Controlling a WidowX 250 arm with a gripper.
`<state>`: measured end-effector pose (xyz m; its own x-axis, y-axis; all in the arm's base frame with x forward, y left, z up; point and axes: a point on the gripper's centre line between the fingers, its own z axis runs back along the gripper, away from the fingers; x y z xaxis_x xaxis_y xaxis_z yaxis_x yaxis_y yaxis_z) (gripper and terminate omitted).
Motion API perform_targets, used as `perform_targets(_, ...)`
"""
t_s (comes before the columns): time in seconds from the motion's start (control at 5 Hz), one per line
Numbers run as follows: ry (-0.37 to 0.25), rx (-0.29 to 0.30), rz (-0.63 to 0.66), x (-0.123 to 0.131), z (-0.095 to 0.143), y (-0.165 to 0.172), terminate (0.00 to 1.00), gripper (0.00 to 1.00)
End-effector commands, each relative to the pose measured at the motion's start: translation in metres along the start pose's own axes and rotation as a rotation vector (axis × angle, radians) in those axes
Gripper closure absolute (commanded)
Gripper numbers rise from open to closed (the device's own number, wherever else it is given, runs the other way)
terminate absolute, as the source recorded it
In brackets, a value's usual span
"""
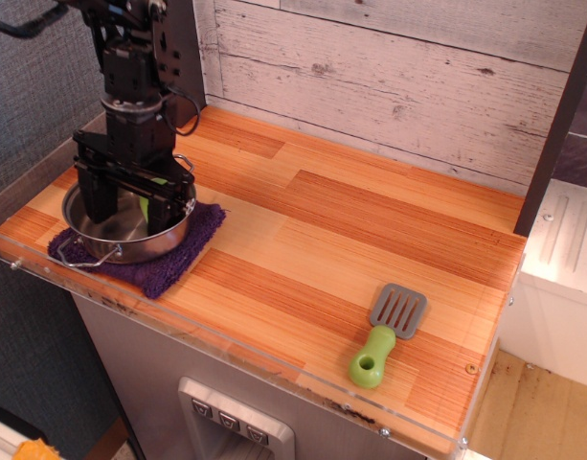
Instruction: Place the green pear to the right of the pot
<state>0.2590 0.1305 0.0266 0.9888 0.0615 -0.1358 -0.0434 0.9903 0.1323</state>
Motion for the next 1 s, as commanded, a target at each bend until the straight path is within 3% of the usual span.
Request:
perform_targets(0.0,-0.038,0.014,0.019,0.018,0.008,0.007,0.0,0.0)
perform_targets(0.2,-0.06,0.001,0.034,0.022,0.014,0.008,0.0,0.0)
perform_targets(0.4,-0.102,-0.025,0.068,0.02,0.016,0.009,0.0,1.0)
perform_targets(0.6,-0.131,-0.032,0.081,0.012,0.026,0.007,0.0,1.0)
perform_targets(0.8,-0.183,-0.033,0.096,-0.001,0.05,0.005,0.0,1.0)
